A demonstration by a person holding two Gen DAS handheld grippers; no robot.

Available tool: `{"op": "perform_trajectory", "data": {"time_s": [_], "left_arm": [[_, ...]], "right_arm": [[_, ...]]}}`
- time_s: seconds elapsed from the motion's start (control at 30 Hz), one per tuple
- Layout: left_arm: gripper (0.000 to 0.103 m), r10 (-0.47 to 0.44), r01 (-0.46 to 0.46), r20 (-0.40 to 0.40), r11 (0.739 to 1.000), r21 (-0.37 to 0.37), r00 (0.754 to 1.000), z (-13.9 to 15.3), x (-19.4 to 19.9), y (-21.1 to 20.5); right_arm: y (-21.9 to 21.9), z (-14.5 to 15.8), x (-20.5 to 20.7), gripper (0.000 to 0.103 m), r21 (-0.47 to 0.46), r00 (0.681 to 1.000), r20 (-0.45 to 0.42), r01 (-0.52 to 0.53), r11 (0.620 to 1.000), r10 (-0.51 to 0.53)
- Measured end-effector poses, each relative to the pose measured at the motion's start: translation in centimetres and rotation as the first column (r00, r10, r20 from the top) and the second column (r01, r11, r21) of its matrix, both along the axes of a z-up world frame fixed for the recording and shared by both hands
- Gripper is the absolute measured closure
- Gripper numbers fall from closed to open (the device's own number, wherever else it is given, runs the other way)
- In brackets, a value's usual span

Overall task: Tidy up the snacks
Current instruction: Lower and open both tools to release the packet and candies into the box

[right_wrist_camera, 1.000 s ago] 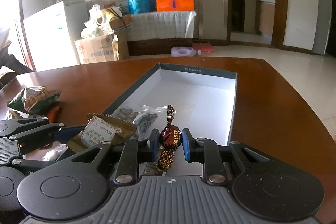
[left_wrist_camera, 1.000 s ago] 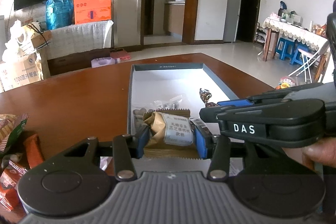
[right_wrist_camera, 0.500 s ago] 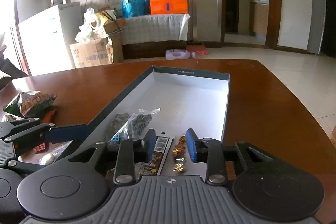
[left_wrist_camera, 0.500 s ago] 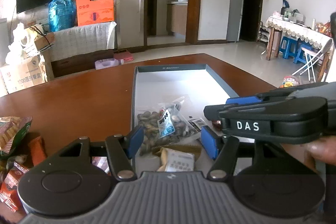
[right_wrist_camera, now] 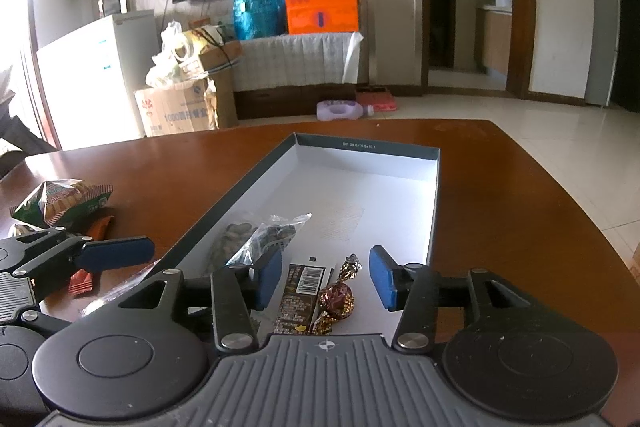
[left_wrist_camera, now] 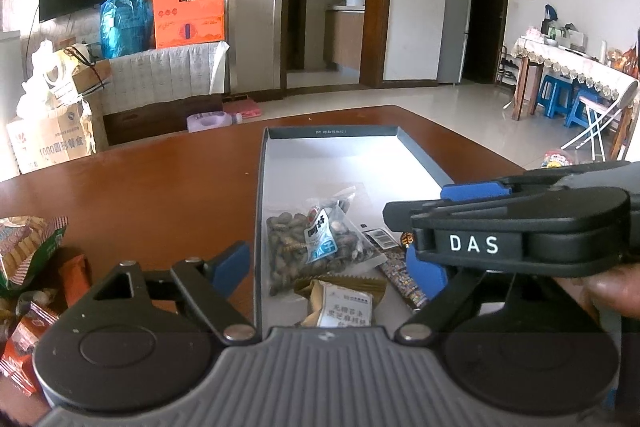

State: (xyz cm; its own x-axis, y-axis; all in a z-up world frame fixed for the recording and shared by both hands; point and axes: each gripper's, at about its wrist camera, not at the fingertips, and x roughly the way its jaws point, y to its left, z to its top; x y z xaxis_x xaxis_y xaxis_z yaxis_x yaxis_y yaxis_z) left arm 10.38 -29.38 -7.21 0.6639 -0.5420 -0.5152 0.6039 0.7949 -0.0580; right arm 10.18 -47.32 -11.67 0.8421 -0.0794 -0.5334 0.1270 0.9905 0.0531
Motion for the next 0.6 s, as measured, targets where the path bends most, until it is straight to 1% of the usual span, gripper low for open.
{"op": "perform_trajectory", "data": {"time_s": [0.1,0.17,0.23,0.33,0.43,0.6], "left_arm": [[0.016,0.005,-0.005,-0.001,1.000,0.000,1.000,-0.01,0.07,0.01],[0.016,0.007,-0.007,-0.005,1.000,-0.002,1.000,-0.09,0.07,0.16],[0.017,0.002,-0.002,-0.005,1.000,0.003,1.000,-0.14,0.07,0.22],[0.017,-0.005,0.005,-0.006,1.000,0.011,1.000,-0.24,0.07,0.13],[0.017,-0.011,0.011,-0.002,1.000,0.013,1.000,-0.19,0.03,0.10],[0.017,-0.015,0.015,-0.002,1.000,0.013,1.000,-0.21,-0.12,0.18]], "right_arm": [[-0.09,0.03,-0.13,0.046,0.000,1.000,0.003,0.005,1.000,-0.005],[-0.07,-0.04,-0.15,0.036,-0.003,1.000,0.006,0.012,1.000,-0.012],[0.06,-0.01,-0.31,0.028,-0.013,1.000,0.013,0.014,1.000,-0.013],[0.18,-0.07,-0.43,0.025,-0.024,1.000,0.015,0.015,1.000,-0.015],[0.20,-0.06,-0.52,0.018,-0.019,1.000,0.022,0.022,1.000,-0.022],[0.24,-0.04,-0.63,0.018,-0.020,1.000,0.021,0.023,1.000,-0.023]]}}
